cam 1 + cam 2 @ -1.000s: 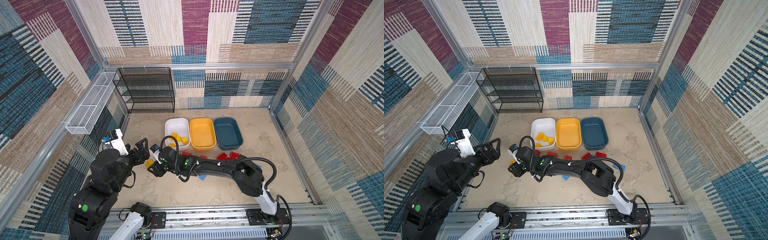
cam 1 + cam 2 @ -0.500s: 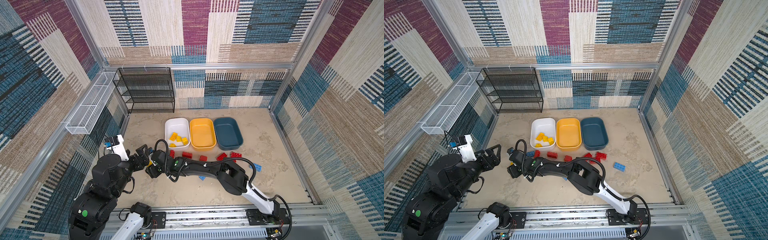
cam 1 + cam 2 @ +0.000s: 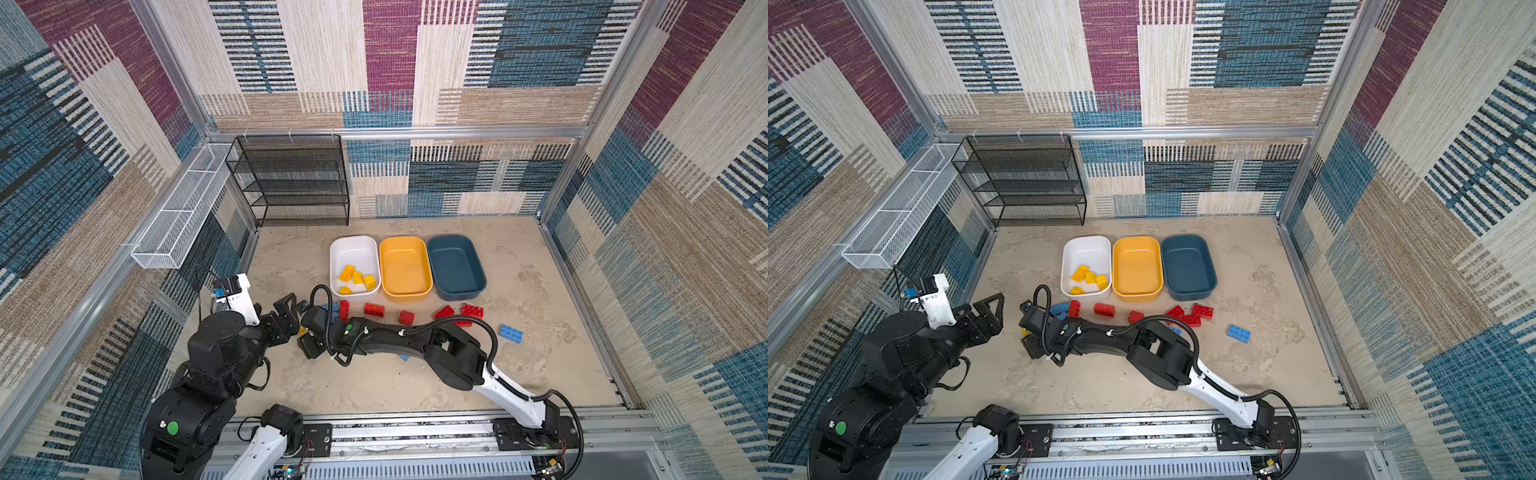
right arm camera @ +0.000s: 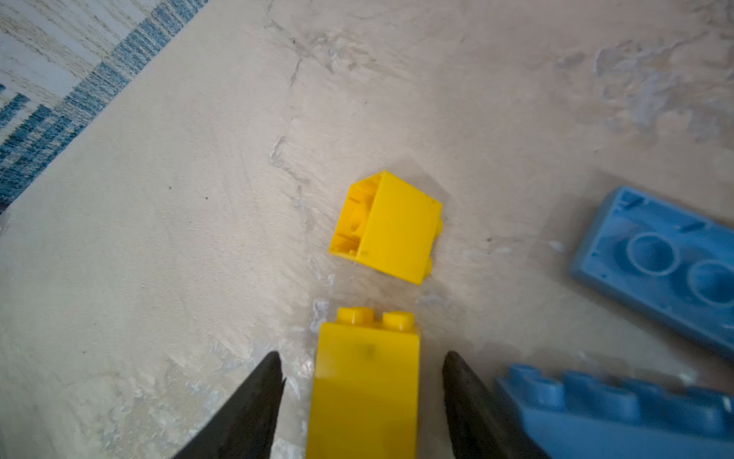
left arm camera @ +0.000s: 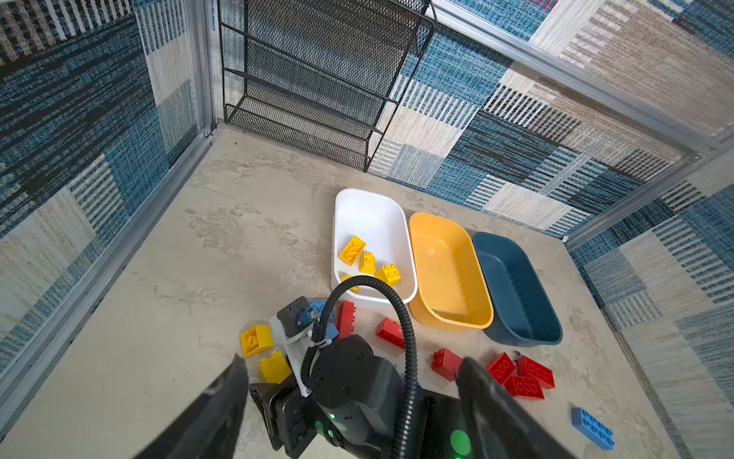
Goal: Sort the legos into containers by color
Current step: Pick up the lego from the middle-left of the table, then place the lego in the container.
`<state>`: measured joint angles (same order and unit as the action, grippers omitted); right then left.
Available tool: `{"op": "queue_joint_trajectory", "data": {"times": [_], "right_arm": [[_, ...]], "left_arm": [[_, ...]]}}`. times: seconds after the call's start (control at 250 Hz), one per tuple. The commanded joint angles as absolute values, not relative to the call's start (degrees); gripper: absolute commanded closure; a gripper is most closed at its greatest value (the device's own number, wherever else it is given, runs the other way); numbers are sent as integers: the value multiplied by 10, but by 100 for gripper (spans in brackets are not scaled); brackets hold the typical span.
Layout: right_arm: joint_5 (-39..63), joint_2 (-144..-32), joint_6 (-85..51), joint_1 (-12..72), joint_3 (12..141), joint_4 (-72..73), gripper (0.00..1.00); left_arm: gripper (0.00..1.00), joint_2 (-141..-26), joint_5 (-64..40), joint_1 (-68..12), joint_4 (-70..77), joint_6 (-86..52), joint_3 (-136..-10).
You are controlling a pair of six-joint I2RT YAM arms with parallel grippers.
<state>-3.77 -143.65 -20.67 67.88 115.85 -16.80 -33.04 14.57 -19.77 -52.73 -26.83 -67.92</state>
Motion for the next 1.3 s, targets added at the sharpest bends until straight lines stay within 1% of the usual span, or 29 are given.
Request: {"op": "queue_joint_trajectory", "data": {"times": [0.0,0.144,0.236,0.316,0.392,0.644,0.836,1.072,1.296], "right_arm": [[-58,-1438,-202,679,1159,-172,37],[-58,-1436,-200,680,1157,-171,47],[-52,-1420,-202,680,1140,-157,57],[-50,-1396,-203,680,1112,-136,60],[-50,-1373,-200,680,1094,-128,67],[-57,-1267,-179,668,1054,-127,67],[-59,-1212,-156,624,1052,-152,67],[-34,-1193,-142,546,1050,-170,68],[3,-1222,-140,490,1061,-180,68]], "left_arm": [[17,-330,141,-197,-523,-259,-676],[17,-329,140,-198,-523,-259,-674],[17,-327,138,-197,-526,-262,-674],[17,-324,138,-197,-527,-263,-674],[17,-324,138,-198,-527,-262,-677],[17,-332,135,-197,-516,-258,-681],[17,-331,120,-197,-499,-263,-628],[17,-323,131,-198,-501,-255,-597],[17,-311,135,-198,-504,-259,-546]]}}
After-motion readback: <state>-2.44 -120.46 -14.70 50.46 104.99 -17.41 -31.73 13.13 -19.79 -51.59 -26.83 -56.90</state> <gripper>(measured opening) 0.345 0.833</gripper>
